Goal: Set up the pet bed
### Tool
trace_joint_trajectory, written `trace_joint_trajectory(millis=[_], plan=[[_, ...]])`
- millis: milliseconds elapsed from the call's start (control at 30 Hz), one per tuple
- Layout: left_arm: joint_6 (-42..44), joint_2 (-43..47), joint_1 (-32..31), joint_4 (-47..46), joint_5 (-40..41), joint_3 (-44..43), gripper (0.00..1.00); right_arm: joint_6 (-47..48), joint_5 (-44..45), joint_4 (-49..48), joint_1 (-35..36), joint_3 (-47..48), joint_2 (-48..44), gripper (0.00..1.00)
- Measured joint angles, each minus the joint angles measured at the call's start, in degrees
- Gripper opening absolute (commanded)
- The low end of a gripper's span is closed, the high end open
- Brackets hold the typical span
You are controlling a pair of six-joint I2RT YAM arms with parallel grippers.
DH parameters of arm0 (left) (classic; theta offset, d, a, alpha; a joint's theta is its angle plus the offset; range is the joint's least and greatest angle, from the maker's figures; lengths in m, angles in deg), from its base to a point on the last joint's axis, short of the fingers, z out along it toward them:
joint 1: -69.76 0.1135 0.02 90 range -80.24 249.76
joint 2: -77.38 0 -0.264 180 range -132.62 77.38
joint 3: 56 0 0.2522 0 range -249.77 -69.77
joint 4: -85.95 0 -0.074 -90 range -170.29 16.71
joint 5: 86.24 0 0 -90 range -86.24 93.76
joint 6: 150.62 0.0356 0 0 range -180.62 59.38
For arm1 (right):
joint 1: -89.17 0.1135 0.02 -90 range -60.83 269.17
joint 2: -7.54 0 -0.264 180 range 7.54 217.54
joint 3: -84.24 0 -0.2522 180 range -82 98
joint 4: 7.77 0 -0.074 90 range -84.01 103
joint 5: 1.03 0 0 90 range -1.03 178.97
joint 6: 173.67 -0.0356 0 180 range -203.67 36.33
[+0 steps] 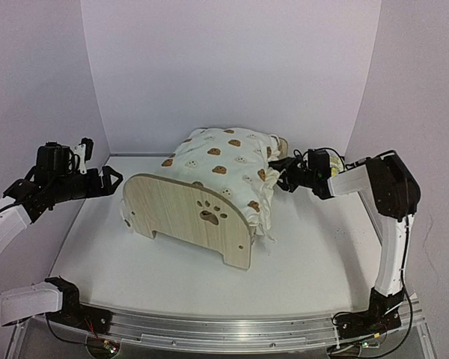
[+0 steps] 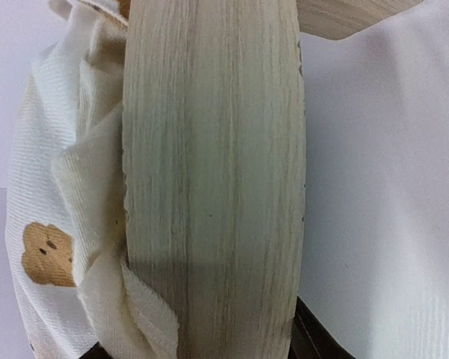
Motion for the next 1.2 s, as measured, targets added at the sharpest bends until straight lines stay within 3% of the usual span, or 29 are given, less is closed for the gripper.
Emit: trace_joint_trajectory(millis=[233,367,633,1200], plan=[[-0.73,1.79,0.0,2.7,1.25,-0.06,0.98,0.99,15.11,11.56,9.1,-16.36,-21.71,0.16],[-1.18,1.89,0.57,6.1,3.27,-0.23,0.97,-1.53,23.68,13.3,16.84,-21.58,-27.0,0.15],[-1.62,2.07,0.63,6.72,3.74,-0.23,0.97,-6.91,33.0,7.19,23.03,-28.68,-27.77,0.15],[-3.85,1.61,0.52,2.88,4.04,2.54,0.96,-11.4,38.75,-5.17,26.29,-34.05,-24.2,0.2]])
